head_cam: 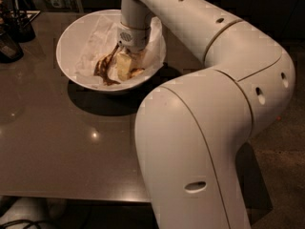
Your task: Pick banana from white bowl
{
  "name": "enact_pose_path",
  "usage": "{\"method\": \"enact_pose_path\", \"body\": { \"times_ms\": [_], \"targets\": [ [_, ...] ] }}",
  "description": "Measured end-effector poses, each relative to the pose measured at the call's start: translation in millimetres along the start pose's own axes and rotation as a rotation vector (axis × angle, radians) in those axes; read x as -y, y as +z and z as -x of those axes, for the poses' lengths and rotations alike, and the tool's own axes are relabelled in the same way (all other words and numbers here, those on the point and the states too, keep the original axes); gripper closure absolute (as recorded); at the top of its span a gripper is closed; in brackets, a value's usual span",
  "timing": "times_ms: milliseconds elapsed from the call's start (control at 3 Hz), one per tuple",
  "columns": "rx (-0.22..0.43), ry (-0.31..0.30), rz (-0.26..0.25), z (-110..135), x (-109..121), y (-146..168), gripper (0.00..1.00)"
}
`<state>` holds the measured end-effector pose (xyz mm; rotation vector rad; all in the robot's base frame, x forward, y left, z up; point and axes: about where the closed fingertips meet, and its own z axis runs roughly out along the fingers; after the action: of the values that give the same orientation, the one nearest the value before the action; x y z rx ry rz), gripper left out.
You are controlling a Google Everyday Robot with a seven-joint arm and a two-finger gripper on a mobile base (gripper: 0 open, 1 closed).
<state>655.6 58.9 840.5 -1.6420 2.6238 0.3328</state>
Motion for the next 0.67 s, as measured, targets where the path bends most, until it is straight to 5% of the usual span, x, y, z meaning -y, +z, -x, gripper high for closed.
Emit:
{"method": "enact_pose_path", "body": {
  "times_ms": [333,667],
  "targets": [
    [0.053,-0.039,-0.029,0.7,-1.2,-12.1,1.00],
    [0.118,-0.088,-0.048,-5.6,-9.0,-32.3,1.00]
  ]
}}
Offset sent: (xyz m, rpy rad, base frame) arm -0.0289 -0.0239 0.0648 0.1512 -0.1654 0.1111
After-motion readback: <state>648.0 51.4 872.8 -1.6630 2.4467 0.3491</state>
